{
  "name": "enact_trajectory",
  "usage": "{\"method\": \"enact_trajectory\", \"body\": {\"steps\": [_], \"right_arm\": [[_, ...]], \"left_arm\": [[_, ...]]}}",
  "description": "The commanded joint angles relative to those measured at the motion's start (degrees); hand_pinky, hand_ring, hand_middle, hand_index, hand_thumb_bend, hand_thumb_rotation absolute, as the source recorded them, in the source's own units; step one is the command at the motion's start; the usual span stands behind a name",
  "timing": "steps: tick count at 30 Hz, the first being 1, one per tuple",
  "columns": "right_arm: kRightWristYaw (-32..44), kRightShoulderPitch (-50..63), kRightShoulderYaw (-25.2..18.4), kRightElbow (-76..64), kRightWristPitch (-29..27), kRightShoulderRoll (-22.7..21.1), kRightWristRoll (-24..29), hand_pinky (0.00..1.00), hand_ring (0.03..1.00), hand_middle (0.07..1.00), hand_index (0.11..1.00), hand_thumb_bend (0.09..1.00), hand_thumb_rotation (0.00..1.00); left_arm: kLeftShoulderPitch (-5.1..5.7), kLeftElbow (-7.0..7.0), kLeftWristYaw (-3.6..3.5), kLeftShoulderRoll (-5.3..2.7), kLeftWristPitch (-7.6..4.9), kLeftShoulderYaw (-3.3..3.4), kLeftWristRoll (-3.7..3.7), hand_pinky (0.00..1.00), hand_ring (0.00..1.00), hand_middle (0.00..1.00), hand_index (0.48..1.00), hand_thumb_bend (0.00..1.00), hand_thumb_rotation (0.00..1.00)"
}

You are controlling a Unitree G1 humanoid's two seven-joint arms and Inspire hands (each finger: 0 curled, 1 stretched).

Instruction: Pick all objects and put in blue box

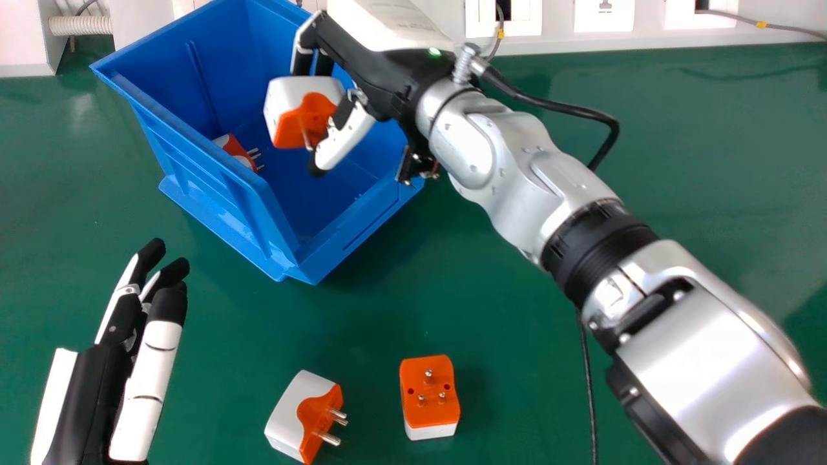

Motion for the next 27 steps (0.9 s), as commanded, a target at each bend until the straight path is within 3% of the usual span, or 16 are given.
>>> {"method": "enact_trajectory", "body": {"steps": [1,7,11,21,22,27], "right_arm": [[-1.88,-4.26,1.12,1.15,1.34,1.23,-1.29,0.04,0.085,0.46,0.474,0.515,0.0],[-2.69,-6.13,3.13,4.37,3.28,2.67,-2.83,0.09,0.143,0.463,0.474,0.515,0.0],[-2.67,-6.75,4.09,5.91,4.04,3.3,-2.87,0.12,0.172,0.468,0.472,0.515,0.0],[-0.81,-5.85,4.32,7.19,5.72,4.46,-2.54,0.24,0.313,0.483,0.472,0.513,0.0],[-0.38,-5.49,3.91,7.28,5.88,4.59,-2.02,0.29,0.366,0.496,0.468,0.512,0.0],[-0.07,-4.19,3.54,7.47,6.05,5.0,-1.04,0.35,0.429,0.513,0.463,0.514,0.0]], "left_arm": [[0.28,-0.5,-0.36,0.41,-1.41,0.23,-0.24,0.93,0.92,0.92,0.94,0.71,0.92],[0.83,-0.2,-0.8,0.18,-1.9,0.31,-0.69,0.94,0.93,0.92,0.945,0.71,0.92],[1.19,-0.15,-0.71,-0.24,-1.93,0.29,-0.8,0.95,0.93,0.92,0.948,0.71,0.92],[1.75,-0.88,0.07,-0.88,-1.54,0.01,-0.22,0.96,0.93,0.93,0.953,0.71,0.92],[1.89,-0.96,0.19,-1.01,-1.59,-0.07,-0.12,0.96,0.93,0.93,0.954,0.71,0.92],[2.55,-1.25,0.48,-1.66,-1.87,-0.46,0.31,0.96,0.93,0.93,0.955,0.71,0.92]]}}
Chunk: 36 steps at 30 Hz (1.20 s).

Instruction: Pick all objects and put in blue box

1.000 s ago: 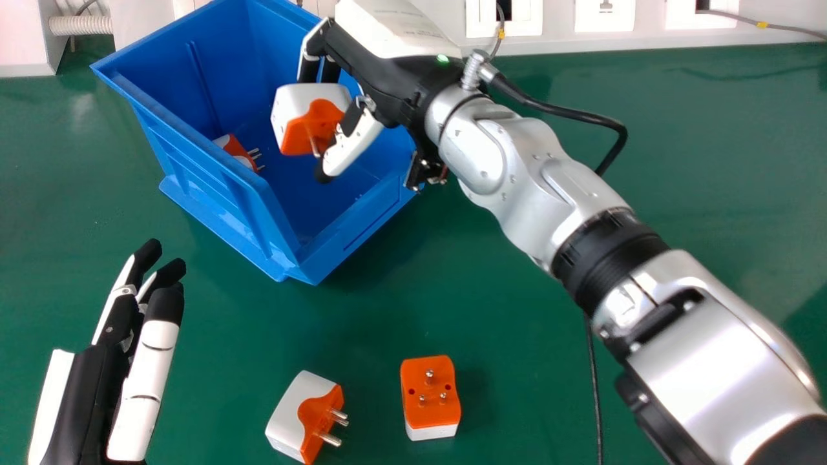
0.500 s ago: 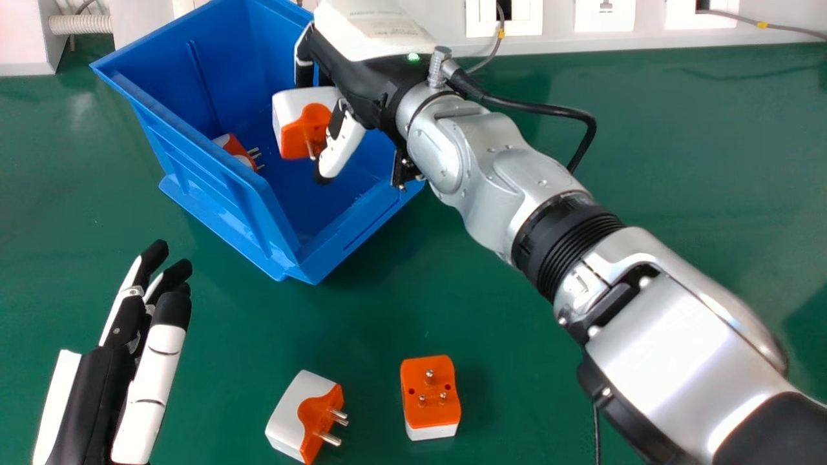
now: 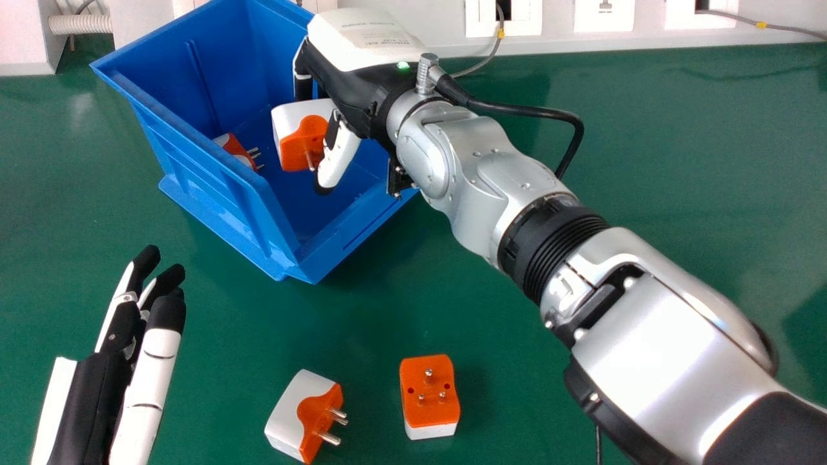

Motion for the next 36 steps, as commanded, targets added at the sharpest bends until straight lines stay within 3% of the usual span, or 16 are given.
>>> {"method": "enact_trajectory", "body": {"steps": [1,10,20,32,36], "right_arm": [[-0.48,-0.58,-0.07,-0.38,-0.23,0.42,0.33,0.38,0.453,0.518,0.461,0.514,0.0],[-4.95,2.77,2.67,-0.4,-1.31,1.54,-1.73,0.43,0.478,0.524,0.451,0.514,0.0],[-9.56,3.65,4.91,-0.19,-1.3,1.47,-3.47,0.43,0.466,0.514,0.448,0.515,0.0],[-10.24,2.11,5.29,-0.09,-0.94,1.59,-3.15,0.41,0.459,0.505,0.453,0.517,0.0],[-11.68,1.91,4.74,-0.47,-1.82,2.48,-2.58,0.41,0.462,0.502,0.451,0.517,0.0]], "left_arm": [[0.72,-1.43,0.41,-0.33,-1.48,-0.37,0.42,0.96,0.93,0.93,0.955,0.71,0.92],[1.63,-2.18,1.17,-0.77,-1.38,-0.87,1.52,0.96,0.93,0.93,0.954,0.73,0.92],[1.62,-2.02,2.42,-1.31,-1.72,-1.21,2.77,0.96,0.93,0.93,0.949,0.74,0.92],[1.96,-1.26,3.09,-1.65,-2.81,-1.56,2.65,0.93,0.93,0.93,0.946,0.74,0.92],[2.7,-1.3,3.1,-2.22,-3.68,-1.83,2.36,0.93,0.93,0.93,0.945,0.73,0.92]]}}
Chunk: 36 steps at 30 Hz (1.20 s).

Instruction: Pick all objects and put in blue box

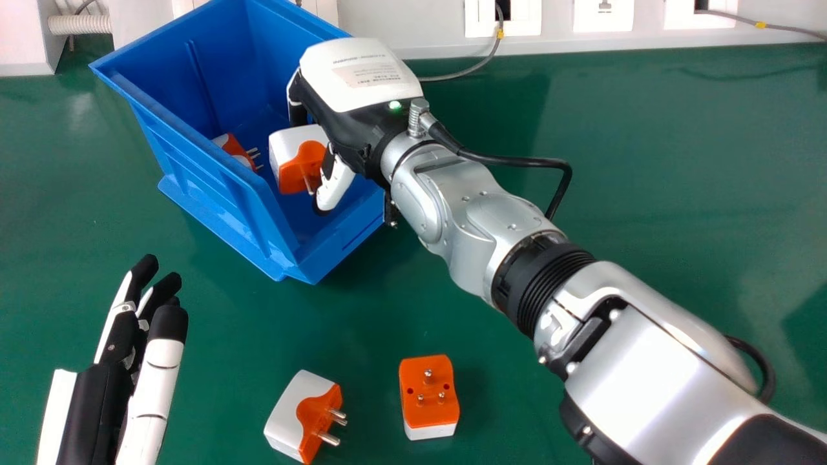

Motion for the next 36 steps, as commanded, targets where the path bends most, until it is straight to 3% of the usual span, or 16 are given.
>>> {"method": "enact_trajectory", "body": {"steps": [1,4,7,10,16,20,24,31,36], "right_arm": [[-2.19,-2.18,-0.45,-0.89,-0.84,1.1,-0.01,0.41,0.462,0.502,0.451,0.517,0.0],[-2.96,-2.03,-0.06,-0.21,-1.53,1.95,-0.28,0.41,0.462,0.505,0.447,0.516,0.0],[-3.06,-1.98,0.19,0.11,-2.03,2.2,-0.48,0.4,0.458,0.505,0.449,0.516,0.0],[-2.97,-1.89,0.7,0.53,-1.97,2.49,-0.93,0.39,0.452,0.505,0.457,0.515,0.0],[-2.59,-1.18,1.53,0.81,-1.94,2.82,-1.09,0.38,0.441,0.507,0.471,0.514,0.0],[-1.94,-0.68,1.36,0.9,-2.28,2.89,-0.66,0.37,0.437,0.507,0.476,0.514,0.0],[-0.72,-0.91,0.7,0.95,-2.45,2.39,0.0,0.37,0.436,0.507,0.478,0.514,0.0],[1.6,-1.5,-0.99,0.81,-0.28,2.28,1.46,0.38,0.434,0.507,0.482,0.513,0.0],[0.9,-0.99,-0.63,0.54,1.22,2.23,0.56,0.38,0.433,0.505,0.482,0.514,0.0]], "left_arm": [[1.27,-0.7,0.38,-0.67,-2.3,-0.38,0.02,0.93,0.93,0.93,0.945,0.73,0.92],[2.43,0.11,0.27,-1.43,-3.9,-0.38,-0.61,0.93,0.93,0.93,0.945,0.73,0.92],[3.45,0.82,0.18,-2.01,-5.25,-0.54,-0.74,0.93,0.93,0.92,0.945,0.73,0.92],[4.77,0.61,0.49,-2.87,-5.27,-0.96,-0.71,0.93,0.93,0.92,0.945,0.73,0.92],[6.68,-0.67,1.21,-4.11,-4.52,-2.35,0.11,0.93,0.92,0.92,0.944,0.74,0.92],[7.0,0.13,1.35,-4.16,-5.29,-2.86,0.05,0.93,0.92,0.92,0.943,0.76,0.92],[6.68,0.96,1.46,-4.18,-5.6,-2.93,-0.13,0.93,0.92,0.92,0.942,0.76,0.92],[5.83,0.6,1.15,-3.22,-5.07,-2.38,-0.18,0.93,0.92,0.92,0.941,0.75,0.92],[6.08,0.82,1.15,-3.11,-5.57,-2.35,-0.04,0.93,0.92,0.92,0.94,0.75,0.92]]}}
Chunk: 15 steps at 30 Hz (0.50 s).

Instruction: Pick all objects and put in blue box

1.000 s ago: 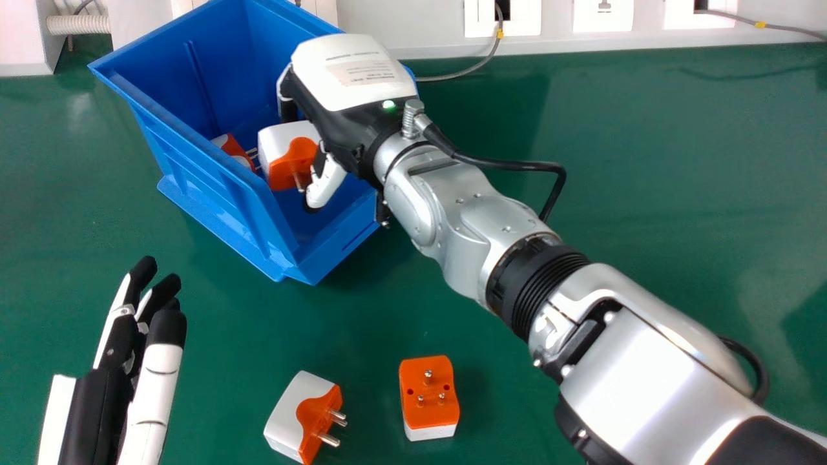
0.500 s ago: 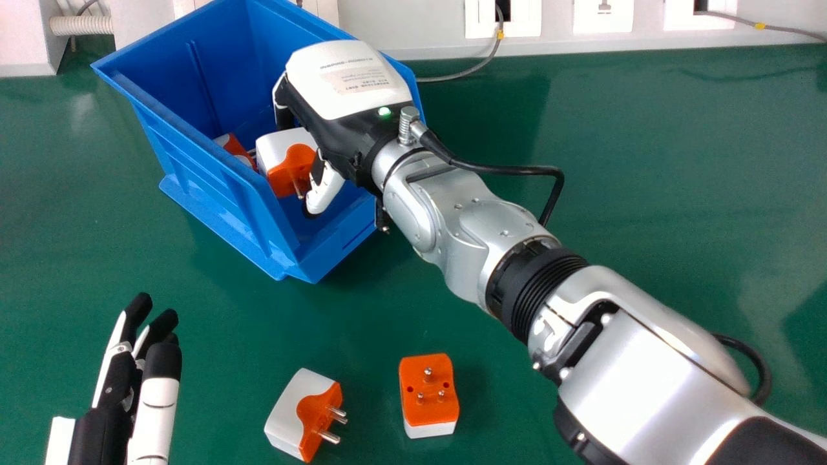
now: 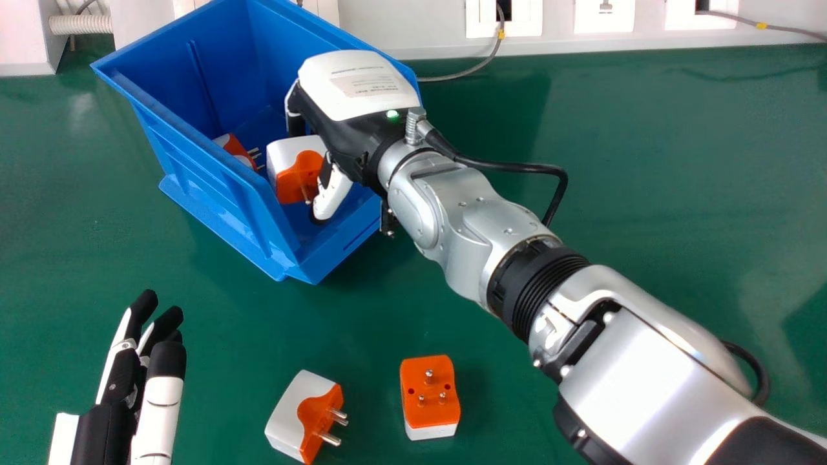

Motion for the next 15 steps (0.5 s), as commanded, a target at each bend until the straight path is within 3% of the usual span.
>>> {"method": "enact_trajectory", "body": {"steps": [1,4,5,6,7,8,9,10,11,13,15], "right_arm": [[-1.3,-0.9,0.75,-0.93,0.28,0.67,-0.94,0.38,0.433,0.505,0.482,0.514,0.0],[-1.69,-0.62,1.77,-0.84,-0.11,0.18,-1.96,0.39,0.436,0.509,0.484,0.514,0.0],[-1.83,-0.54,1.91,-0.9,-0.26,0.06,-1.99,0.43,0.502,0.585,0.56,0.541,0.03],[-1.93,-0.44,2.0,-0.96,-0.43,-0.11,-1.95,0.43,0.502,0.585,0.56,0.541,0.03],[-1.97,-0.38,2.01,-0.99,-0.52,-0.22,-1.82,0.48,0.57,0.658,0.632,0.558,0.06],[-1.97,-0.32,1.95,-0.99,-0.62,-0.32,-1.67,0.48,0.57,0.658,0.632,0.558,0.06],[-1.99,-0.24,1.84,-0.97,-0.77,-0.44,-1.49,0.52,0.631,0.721,0.693,0.572,0.08],[-2.0,-0.2,1.67,-0.94,-0.94,-0.53,-1.29,0.52,0.631,0.721,0.693,0.572,0.08],[-2.07,-0.17,1.64,-0.91,-1.01,-0.62,-1.25,0.58,0.691,0.777,0.751,0.576,0.1],[-2.35,-0.22,1.74,-0.78,-0.87,-0.72,-1.41,0.58,0.691,0.777,0.751,0.576,0.1],[-2.61,-0.26,1.83,-0.68,-0.62,-0.8,-1.55,0.71,0.79,0.858,0.841,0.549,0.1]], "left_arm": [[0.65,-0.27,-0.01,0.35,-1.36,0.31,-0.12,0.93,0.92,0.92,0.94,0.75,0.92],[0.65,-0.08,-0.06,0.45,-1.52,0.47,-0.27,0.93,0.92,0.92,0.94,0.75,0.92],[0.55,-0.02,-0.05,0.49,-1.48,0.53,-0.31,0.93,0.92,0.92,0.939,0.75,0.92],[0.45,-0.04,-0.03,0.52,-1.4,0.55,-0.3,0.93,0.92,0.92,0.939,0.75,0.92],[0.37,-0.07,-0.02,0.53,-1.37,0.54,-0.26,0.93,0.92,0.92,0.938,0.75,0.92],[0.22,-0.08,-0.01,0.56,-1.32,0.54,-0.24,0.93,0.92,0.92,0.938,0.75,0.92],[0.14,-0.17,0.01,0.58,-1.32,0.52,-0.15,0.93,0.92,0.92,0.937,0.76,0.91],[-0.04,-0.17,0.04,0.64,-1.27,0.58,-0.08,0.93,0.92,0.92,0.937,0.76,0.91],[-0.13,-0.15,0.05,0.68,-1.26,0.63,-0.05,0.93,0.92,0.91,0.937,0.76,0.91],[-0.52,0.2,0.01,0.8,-1.29,0.82,-0.17,0.93,0.92,0.91,0.937,0.76,0.91],[-0.84,0.41,-0.04,0.9,-1.35,0.97,-0.2,0.93,0.92,0.91,0.935,0.76,0.91]]}}
